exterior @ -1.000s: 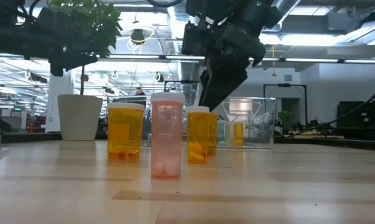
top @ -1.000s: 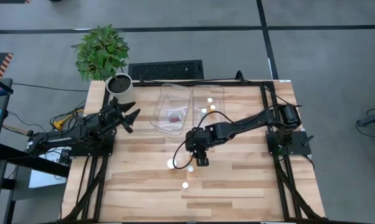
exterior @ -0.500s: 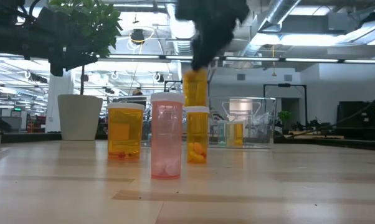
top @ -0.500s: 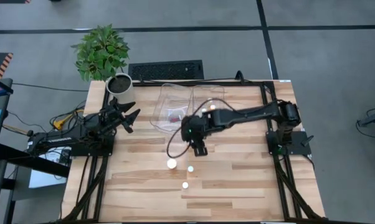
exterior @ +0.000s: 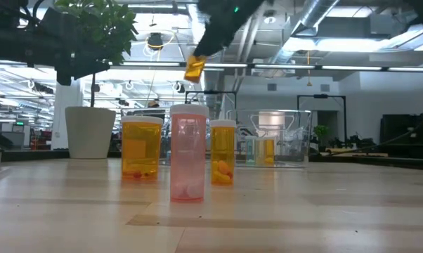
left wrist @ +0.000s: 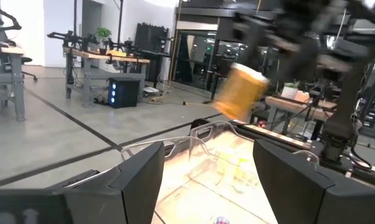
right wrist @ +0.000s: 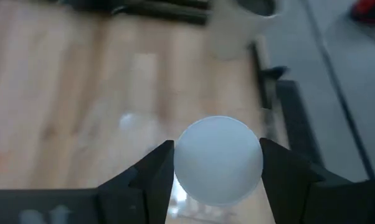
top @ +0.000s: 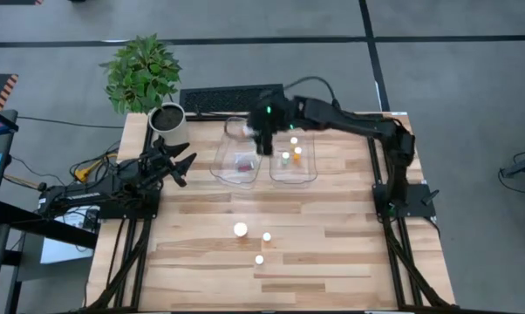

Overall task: Pick and place medicine bottles into bin by pill shape (circle, oval)
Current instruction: Put the right big orange capsule bottle into the left transparent bin

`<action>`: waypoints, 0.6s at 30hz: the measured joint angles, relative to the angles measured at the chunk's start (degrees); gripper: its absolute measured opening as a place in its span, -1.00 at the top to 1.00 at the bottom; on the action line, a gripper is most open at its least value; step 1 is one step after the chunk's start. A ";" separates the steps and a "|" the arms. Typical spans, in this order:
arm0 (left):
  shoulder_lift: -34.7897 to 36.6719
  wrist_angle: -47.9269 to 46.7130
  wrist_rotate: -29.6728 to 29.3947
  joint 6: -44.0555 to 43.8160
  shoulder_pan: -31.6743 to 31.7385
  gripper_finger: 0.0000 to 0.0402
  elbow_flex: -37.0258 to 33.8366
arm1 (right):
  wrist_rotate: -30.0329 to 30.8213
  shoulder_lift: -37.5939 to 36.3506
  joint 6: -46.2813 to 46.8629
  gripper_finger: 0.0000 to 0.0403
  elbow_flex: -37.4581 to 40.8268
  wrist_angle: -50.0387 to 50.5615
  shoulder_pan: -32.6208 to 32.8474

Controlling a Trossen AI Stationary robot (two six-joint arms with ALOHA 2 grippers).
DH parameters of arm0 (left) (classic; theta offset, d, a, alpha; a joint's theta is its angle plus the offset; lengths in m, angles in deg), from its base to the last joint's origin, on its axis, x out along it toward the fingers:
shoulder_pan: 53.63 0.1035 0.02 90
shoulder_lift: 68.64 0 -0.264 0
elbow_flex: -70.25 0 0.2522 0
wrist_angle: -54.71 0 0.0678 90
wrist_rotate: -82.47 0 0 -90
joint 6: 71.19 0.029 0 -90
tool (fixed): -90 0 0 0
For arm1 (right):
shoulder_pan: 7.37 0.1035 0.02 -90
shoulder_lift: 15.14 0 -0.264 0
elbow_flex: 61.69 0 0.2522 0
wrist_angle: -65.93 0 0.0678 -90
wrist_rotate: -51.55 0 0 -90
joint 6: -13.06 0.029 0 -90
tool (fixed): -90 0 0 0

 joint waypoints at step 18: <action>0.02 -0.71 -1.76 0.57 0.04 -0.20 0.00 | -6.20 23.07 2.74 -0.10 -13.18 2.28 -7.64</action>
